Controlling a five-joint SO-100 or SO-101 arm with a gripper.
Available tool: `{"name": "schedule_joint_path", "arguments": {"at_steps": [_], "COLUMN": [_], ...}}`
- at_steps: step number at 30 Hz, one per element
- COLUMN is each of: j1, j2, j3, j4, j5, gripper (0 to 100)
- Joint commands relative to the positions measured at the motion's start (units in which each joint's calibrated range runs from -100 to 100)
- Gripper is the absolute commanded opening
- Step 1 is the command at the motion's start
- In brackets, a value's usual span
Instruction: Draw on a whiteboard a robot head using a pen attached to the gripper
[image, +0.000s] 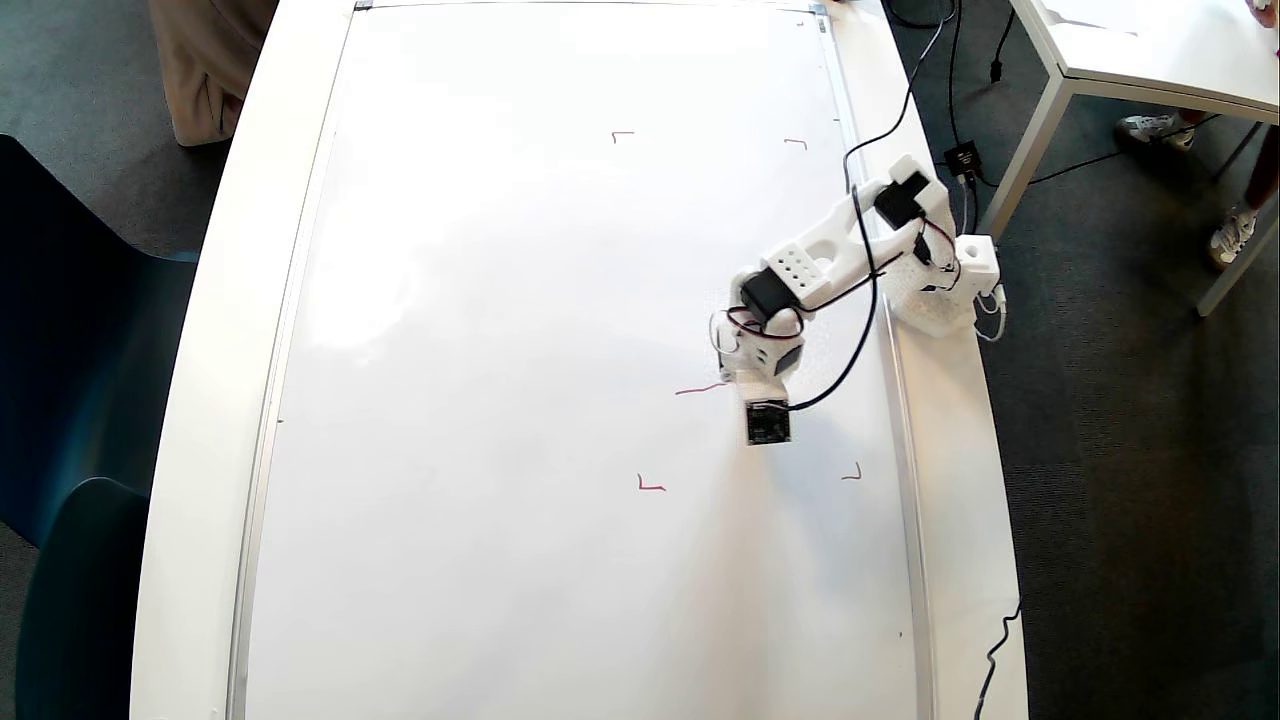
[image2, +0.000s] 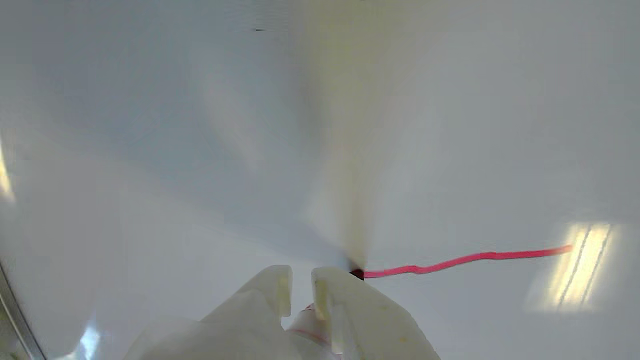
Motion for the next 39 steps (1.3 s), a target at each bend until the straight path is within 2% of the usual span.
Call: {"name": "schedule_joint_path", "arguments": {"at_steps": [1,9,20,39], "j1": [-0.99,-1.13,-0.62,16.91], "j2": [-5.37,-12.58,-17.86,-27.67], "j3": [7.80,20.60,26.50,39.84], "j4": [-2.98,-6.46,-5.76,-6.20], "j5": [-0.21,0.33,1.56,10.57], "gripper": [1,1,1,1]}}
